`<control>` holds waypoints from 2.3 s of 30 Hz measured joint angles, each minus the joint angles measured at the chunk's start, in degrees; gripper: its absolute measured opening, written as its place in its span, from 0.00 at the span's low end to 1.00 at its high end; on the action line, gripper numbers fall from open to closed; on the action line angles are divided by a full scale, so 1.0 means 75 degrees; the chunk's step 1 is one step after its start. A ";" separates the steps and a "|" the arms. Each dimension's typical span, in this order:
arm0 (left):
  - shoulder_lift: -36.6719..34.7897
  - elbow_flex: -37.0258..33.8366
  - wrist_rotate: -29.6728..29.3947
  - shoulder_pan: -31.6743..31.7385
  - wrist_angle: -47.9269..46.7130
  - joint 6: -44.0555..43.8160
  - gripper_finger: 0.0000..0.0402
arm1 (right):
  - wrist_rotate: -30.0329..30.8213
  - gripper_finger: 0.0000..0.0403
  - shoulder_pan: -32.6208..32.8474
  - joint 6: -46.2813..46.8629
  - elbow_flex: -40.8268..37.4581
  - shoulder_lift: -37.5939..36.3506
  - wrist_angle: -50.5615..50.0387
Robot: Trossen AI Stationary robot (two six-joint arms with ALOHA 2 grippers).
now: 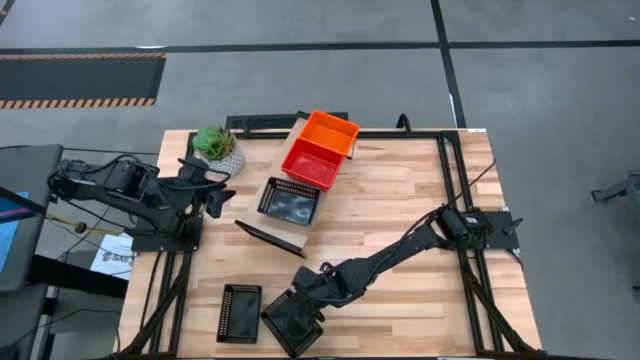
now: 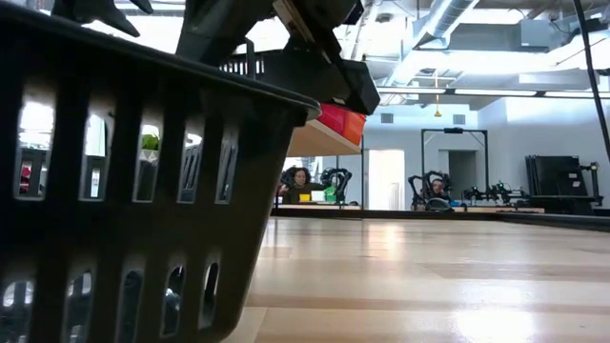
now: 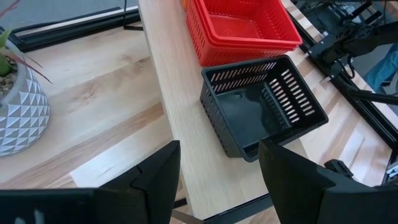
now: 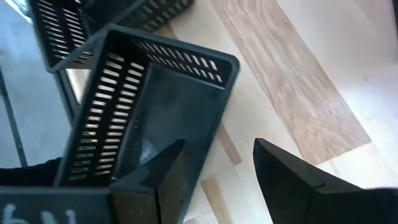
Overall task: Stack baskets on shelf by color
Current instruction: Stack the right black bin on top of the black bin on the shelf
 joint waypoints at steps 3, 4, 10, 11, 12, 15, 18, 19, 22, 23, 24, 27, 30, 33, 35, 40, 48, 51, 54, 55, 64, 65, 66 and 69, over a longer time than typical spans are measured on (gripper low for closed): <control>-0.0002 0.0000 -0.0033 0.0000 0.0000 -0.0002 0.51 | 0.0003 0.52 0.0019 0.0000 0.0000 -0.0003 0.0054; 0.0001 0.0000 -0.0037 0.0000 0.0001 0.0000 0.51 | 0.0003 0.52 0.0024 0.0000 0.0000 -0.0003 0.0045; 0.0001 0.0000 -0.0054 0.0000 0.0003 0.0001 0.51 | -0.0010 0.51 0.0052 0.0087 0.0015 0.0276 0.0245; 0.0001 0.0000 -0.0054 0.0000 0.0002 0.0001 0.51 | -0.0092 0.51 0.0063 0.0126 -0.0012 0.0326 0.0212; -0.0001 0.0000 -0.0054 0.0000 0.0000 0.0001 0.51 | -0.0173 0.51 0.0074 0.0157 -0.0017 0.0418 0.0180; 0.0004 0.0000 -0.0055 0.0000 0.0003 0.0005 0.51 | -0.0577 0.51 0.0071 0.0384 0.0026 0.0618 0.0538; -0.0004 0.0000 -0.0068 0.0000 0.0000 0.0010 0.51 | -0.0752 0.49 0.0083 0.0421 -0.0002 0.0644 0.0487; 0.0004 0.0000 -0.0092 0.0000 0.0000 0.0013 0.51 | -0.0748 0.48 0.0083 0.0418 0.0008 0.0643 0.0445; -0.0002 0.0000 -0.0105 0.0000 0.0000 0.0066 0.51 | -0.0752 0.39 0.0074 0.0353 0.0012 0.0641 0.0318; 0.0001 0.0000 -0.0105 0.0000 -0.0002 0.0079 0.51 | -0.0767 0.35 0.0074 0.0335 0.0012 0.0641 0.0288; 0.0001 0.0000 -0.0108 0.0000 -0.0003 0.0081 0.51 | -0.0771 0.30 0.0074 0.0335 0.0012 0.0641 0.0287; 0.0001 0.0000 -0.0148 0.0000 -0.0003 0.0083 0.51 | -0.0779 0.11 0.0074 0.0316 0.0012 0.0641 0.0227; 0.0001 0.0000 -0.0161 0.0000 -0.0003 0.0136 0.51 | -0.0673 0.04 0.0074 0.0210 0.0015 0.0598 0.0108; -0.0002 0.0000 -0.0165 0.0000 -0.0003 0.0147 0.51 | -0.0638 0.02 -0.0020 0.0167 0.0015 0.0436 -0.0387; 0.0001 0.0000 -0.0165 0.0000 -0.0006 0.0147 0.51 | -0.0629 0.02 -0.0083 0.0043 0.0010 0.0261 -0.0886; -0.0002 0.0000 -0.0165 0.0000 -0.0009 0.0150 0.51 | -0.0572 0.01 -0.0277 -0.0338 0.0009 -0.0506 -0.1591; -0.0005 0.0000 -0.0095 0.0000 -0.0009 0.0161 0.51 | -0.0655 0.01 -0.0990 -0.0851 0.0012 -0.2828 -0.1669; -0.0004 0.0000 -0.0084 0.0000 -0.0006 0.0261 0.51 | -0.0392 0.01 -0.1598 -0.1340 0.0017 -0.3660 -0.1625; -0.0004 0.0000 -0.0084 0.0000 -0.0006 0.0391 0.51 | -0.0211 0.01 -0.2390 -0.2006 0.0028 -0.4231 -0.1600; -0.0004 0.0000 -0.0084 0.0000 -0.0006 0.0406 0.51 | -0.0206 0.01 -0.2663 -0.2275 0.0029 -0.4345 -0.1572; -0.0004 0.0000 -0.0092 0.0000 -0.0009 0.0608 0.51 | -0.1228 0.01 -0.4489 -0.4342 0.0401 -0.3734 -0.0901; -0.0007 0.0002 -0.0092 0.0000 -0.0009 0.0609 0.51 | -0.1308 0.01 -0.4564 -0.4610 0.0591 -0.3525 -0.0841; -0.0006 0.0003 -0.0092 0.0000 -0.0020 0.0617 0.51 | -0.1388 0.01 -0.4623 -0.4868 0.0767 -0.3339 -0.0819; -0.0010 0.0003 -0.0064 0.0000 -0.0047 0.0756 0.51 | -0.1486 0.01 -0.4766 -0.5417 0.1300 -0.2807 -0.0942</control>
